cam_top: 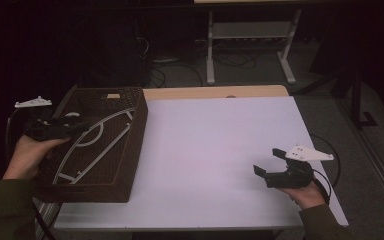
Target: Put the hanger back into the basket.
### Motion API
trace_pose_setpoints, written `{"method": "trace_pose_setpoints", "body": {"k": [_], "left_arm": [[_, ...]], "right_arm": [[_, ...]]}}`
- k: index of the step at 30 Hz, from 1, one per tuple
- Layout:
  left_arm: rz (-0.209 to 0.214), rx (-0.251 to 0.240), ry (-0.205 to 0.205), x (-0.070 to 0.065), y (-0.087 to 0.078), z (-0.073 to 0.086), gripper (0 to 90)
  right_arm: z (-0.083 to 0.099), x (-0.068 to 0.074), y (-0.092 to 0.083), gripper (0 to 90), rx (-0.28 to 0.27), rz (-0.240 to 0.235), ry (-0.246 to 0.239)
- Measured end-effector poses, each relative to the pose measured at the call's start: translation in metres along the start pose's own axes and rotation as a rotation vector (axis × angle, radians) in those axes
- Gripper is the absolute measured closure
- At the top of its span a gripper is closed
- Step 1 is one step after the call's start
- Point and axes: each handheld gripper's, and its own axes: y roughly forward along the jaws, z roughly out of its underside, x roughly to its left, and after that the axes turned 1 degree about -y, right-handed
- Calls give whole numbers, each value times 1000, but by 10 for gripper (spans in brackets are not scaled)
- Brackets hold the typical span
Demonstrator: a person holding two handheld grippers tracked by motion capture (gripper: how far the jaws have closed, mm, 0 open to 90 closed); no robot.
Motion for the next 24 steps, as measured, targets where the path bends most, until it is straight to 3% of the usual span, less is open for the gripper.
{"method": "trace_pose_setpoints", "body": {"k": [7, 24], "left_arm": [[46, -73, 37, -25, -1, 2, 137], [194, -175, 92, -96, 16, 7, 133]], "right_arm": [[-6, 2, -2, 81, -10, -3, -4], [-24, 7, -16, 81, -87, -39, -21]]}}
